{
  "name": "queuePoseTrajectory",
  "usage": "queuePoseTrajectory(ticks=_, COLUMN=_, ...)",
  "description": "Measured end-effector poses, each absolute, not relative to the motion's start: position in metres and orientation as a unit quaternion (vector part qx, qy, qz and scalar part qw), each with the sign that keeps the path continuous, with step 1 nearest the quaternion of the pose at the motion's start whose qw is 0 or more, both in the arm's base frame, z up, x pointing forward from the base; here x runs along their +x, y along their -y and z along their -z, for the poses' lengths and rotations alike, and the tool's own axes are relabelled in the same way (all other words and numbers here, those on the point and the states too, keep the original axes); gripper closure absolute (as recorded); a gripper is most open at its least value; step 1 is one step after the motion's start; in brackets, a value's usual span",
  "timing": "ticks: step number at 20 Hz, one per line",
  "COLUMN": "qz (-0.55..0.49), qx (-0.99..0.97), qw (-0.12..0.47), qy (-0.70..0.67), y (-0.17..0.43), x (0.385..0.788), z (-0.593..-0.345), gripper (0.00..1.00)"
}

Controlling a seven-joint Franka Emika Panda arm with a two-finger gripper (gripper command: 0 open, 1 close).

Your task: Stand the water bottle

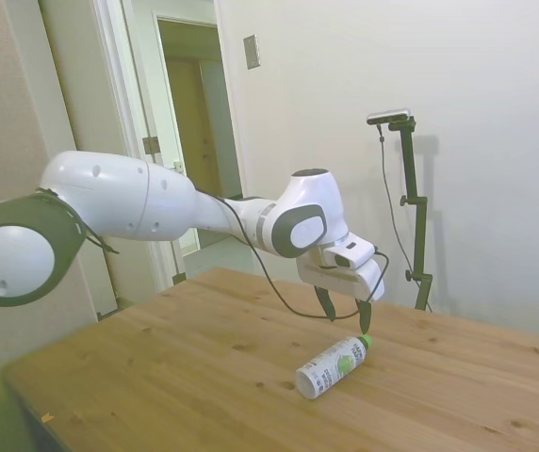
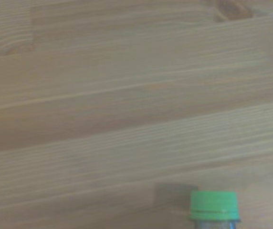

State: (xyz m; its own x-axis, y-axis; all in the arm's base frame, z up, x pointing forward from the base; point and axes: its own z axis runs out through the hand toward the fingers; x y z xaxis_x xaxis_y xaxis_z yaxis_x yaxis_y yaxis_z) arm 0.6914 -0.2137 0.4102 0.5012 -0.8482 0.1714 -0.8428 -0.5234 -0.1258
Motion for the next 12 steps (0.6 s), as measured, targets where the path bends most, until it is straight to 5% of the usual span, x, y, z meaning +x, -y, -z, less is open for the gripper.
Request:
queuePoseTrajectory(ticks=10, qz=0.087, qx=-0.862, qw=0.001, qy=-0.499, y=0.219, x=0.711, z=-0.369, gripper=0.0)
queuePoseTrajectory(ticks=11, qz=0.087, qx=-0.862, qw=0.0, qy=-0.5, y=0.219, x=0.711, z=-0.368, gripper=1.0)
queuePoseTrajectory(ticks=12, qz=0.086, qx=-0.861, qw=0.0, qy=-0.501, y=0.22, x=0.711, z=-0.367, gripper=1.0)
